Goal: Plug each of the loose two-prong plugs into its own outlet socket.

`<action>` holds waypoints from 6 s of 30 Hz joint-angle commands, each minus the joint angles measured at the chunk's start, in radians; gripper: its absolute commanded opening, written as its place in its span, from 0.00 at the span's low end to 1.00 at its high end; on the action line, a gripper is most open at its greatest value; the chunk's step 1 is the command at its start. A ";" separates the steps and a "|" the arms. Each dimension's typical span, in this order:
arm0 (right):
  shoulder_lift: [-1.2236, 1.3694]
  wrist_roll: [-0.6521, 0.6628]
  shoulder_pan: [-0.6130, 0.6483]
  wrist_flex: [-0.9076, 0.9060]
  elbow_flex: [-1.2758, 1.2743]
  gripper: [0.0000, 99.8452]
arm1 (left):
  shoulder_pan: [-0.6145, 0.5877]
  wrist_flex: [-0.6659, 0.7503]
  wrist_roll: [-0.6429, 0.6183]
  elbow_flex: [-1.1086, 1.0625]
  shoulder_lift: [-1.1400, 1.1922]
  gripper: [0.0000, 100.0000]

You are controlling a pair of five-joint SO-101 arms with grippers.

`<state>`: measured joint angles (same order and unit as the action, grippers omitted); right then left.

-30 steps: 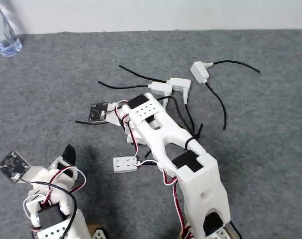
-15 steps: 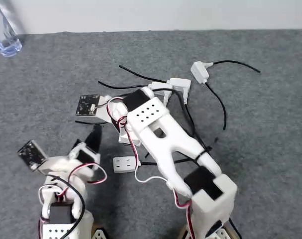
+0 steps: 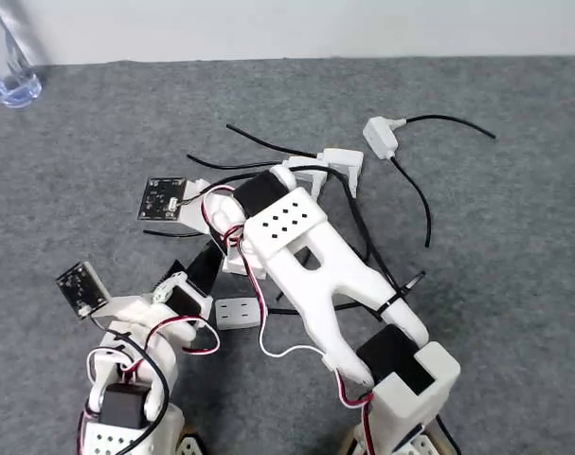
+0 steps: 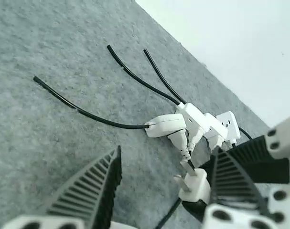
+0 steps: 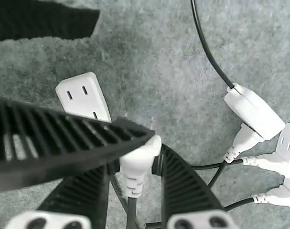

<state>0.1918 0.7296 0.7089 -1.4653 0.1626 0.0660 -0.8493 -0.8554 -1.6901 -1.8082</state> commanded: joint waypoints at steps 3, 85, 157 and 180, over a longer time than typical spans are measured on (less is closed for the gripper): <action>-0.070 -0.044 0.044 0.008 0.023 0.01 | 0.015 0.000 -0.009 0.007 -0.008 0.28; -0.348 -0.086 0.148 -0.099 0.157 0.01 | 0.020 -0.021 -0.006 0.007 -0.009 0.28; -0.130 0.055 0.182 0.297 -0.399 0.01 | -0.689 -0.166 0.279 0.007 -0.005 0.28; -0.124 0.061 0.206 0.272 -0.397 0.01 | -0.689 -0.166 0.281 0.007 -0.005 0.28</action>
<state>0.0736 0.7833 0.9053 -1.2075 -0.2455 -0.6276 -1.0104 -0.5808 -1.6886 -1.8098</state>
